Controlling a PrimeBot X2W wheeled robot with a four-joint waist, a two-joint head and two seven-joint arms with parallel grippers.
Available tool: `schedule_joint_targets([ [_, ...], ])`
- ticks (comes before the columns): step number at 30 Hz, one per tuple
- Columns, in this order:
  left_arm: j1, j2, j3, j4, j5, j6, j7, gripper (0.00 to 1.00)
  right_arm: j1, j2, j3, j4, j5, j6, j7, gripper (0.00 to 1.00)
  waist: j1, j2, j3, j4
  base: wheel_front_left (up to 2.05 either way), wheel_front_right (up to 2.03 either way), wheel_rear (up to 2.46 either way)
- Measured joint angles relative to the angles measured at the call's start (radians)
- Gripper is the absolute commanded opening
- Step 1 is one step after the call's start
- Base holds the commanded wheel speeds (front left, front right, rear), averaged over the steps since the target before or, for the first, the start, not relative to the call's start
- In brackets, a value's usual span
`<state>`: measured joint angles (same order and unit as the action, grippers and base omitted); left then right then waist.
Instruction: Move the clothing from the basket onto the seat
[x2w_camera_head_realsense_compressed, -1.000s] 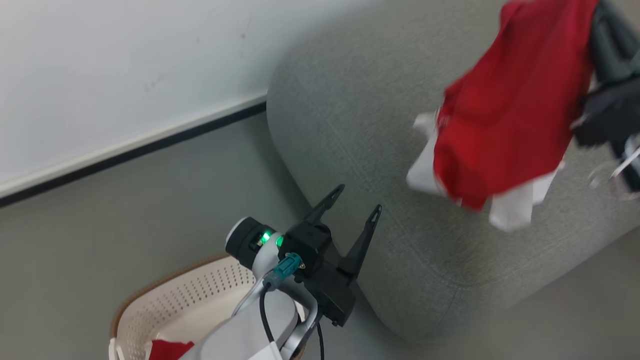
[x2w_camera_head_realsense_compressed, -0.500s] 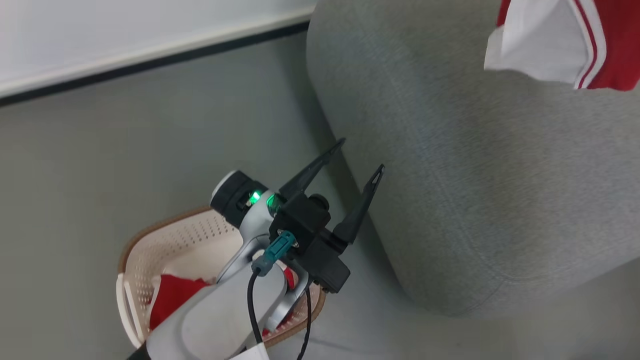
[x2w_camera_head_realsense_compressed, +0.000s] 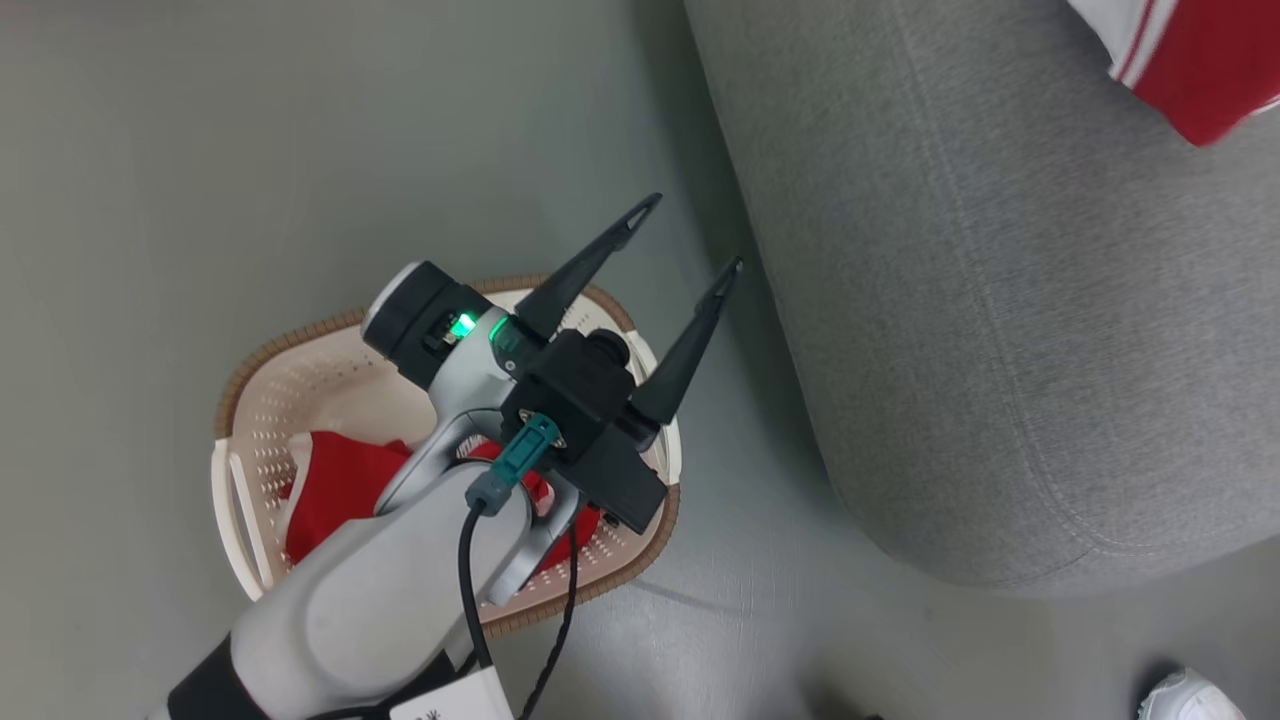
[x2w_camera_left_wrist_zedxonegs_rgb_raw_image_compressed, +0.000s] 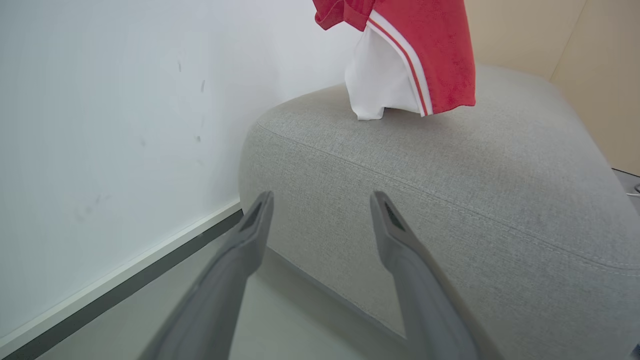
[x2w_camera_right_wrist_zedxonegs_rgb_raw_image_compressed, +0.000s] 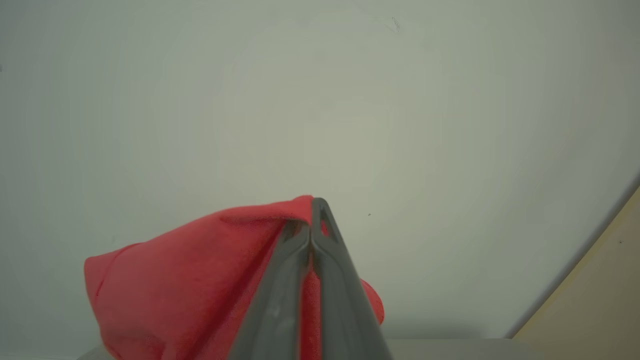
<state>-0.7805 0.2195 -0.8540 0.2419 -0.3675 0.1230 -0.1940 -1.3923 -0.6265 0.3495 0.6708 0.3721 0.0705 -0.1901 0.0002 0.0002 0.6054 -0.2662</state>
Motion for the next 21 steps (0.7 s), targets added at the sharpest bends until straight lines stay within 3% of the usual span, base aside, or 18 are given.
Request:
schedule_joint_targets([
  [9, -0.017, 0.017, 0.004, -0.006, 0.018, 0.0, 0.016, 1.0, 0.081, 0.12, 0.028, 0.168, 0.024, 0.0, -0.033, 0.0, -0.0001, 0.0, 0.098, -0.007, 0.0, 0.0, 0.0],
  [18, -0.016, 0.028, 0.006, -0.004, 0.019, 0.0, 0.018, 1.0, 0.155, 0.179, 0.037, 0.268, 0.044, 0.009, -0.049, 0.0, -0.0002, 0.0, 0.108, -0.015, 0.0, 0.0, 0.0],
  [19, -0.015, 0.028, 0.007, -0.001, 0.019, 0.0, 0.018, 1.0, 0.156, 0.184, 0.038, 0.277, 0.044, 0.01, -0.05, 0.2, -0.0002, 0.0, 0.106, -0.015, 0.0, 0.0, 0.0],
  [20, -0.015, 0.028, 0.009, 0.0, 0.019, 0.0, 0.017, 1.0, 0.158, 0.189, 0.04, 0.285, 0.044, 0.01, -0.05, 0.32, -0.0003, 0.0, 0.104, -0.015, 0.0, 0.0, 0.0],
  [21, -0.014, 0.028, 0.011, 0.001, 0.019, 0.0, 0.017, 1.0, 0.159, 0.194, 0.04, 0.293, 0.044, 0.011, -0.051, 0.57, -0.0003, 0.0, 0.101, -0.015, 0.0, 0.0, 0.0],
])
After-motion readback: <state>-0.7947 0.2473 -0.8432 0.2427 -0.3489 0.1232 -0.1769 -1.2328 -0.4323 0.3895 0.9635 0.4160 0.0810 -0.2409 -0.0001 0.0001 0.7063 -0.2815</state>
